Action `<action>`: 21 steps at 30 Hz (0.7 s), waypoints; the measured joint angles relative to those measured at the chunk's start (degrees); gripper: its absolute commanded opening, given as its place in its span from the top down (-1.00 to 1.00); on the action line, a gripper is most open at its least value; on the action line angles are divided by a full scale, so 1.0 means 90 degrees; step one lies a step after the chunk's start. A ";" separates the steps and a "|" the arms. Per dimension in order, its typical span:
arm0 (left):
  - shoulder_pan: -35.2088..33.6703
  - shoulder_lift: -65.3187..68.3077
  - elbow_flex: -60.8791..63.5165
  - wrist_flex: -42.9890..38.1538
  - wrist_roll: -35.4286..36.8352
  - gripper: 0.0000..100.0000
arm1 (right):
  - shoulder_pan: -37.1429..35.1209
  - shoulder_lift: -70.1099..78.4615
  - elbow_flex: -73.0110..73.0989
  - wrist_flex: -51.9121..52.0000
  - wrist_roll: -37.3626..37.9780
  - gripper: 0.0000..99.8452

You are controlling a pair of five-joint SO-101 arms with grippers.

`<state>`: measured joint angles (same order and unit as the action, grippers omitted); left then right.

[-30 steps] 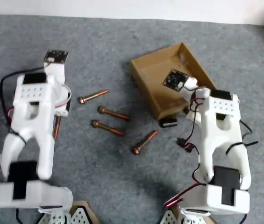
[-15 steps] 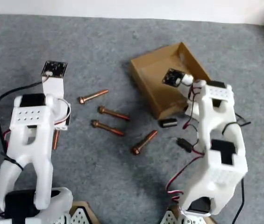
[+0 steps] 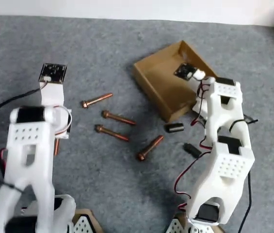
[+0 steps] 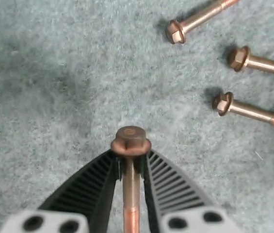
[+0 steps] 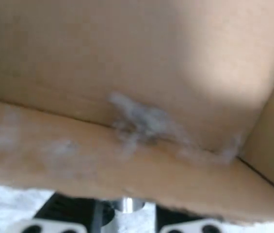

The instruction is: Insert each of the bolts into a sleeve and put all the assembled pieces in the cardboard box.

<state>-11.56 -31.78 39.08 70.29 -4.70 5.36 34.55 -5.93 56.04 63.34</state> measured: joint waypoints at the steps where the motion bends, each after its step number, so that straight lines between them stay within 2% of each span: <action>1: 0.0000 -0.0225 0.0107 0.0000 0.0000 0.99 | 0.0000 -0.0039 -0.0020 0.0059 -0.0098 0.99; 5: 0.0000 -0.1065 0.0400 0.0068 0.0000 0.99 | 0.0010 -0.0606 0.0117 0.0205 -0.0547 0.99; 10: 0.0000 -0.1778 0.0420 0.0459 0.0010 0.99 | -0.0068 -0.1758 0.1250 0.0254 -0.0908 0.99; 17: 0.0010 -0.2237 0.0440 0.0674 0.0186 0.99 | -0.0479 -0.4269 0.3263 -0.0088 -0.1651 0.99; 21: 0.0342 -0.2462 0.0459 0.0684 0.0186 0.99 | -0.0713 -0.5871 0.4581 -0.0195 -0.1963 0.99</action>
<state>-8.48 -53.93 43.21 76.44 -3.03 -1.05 -18.29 35.30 54.29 45.67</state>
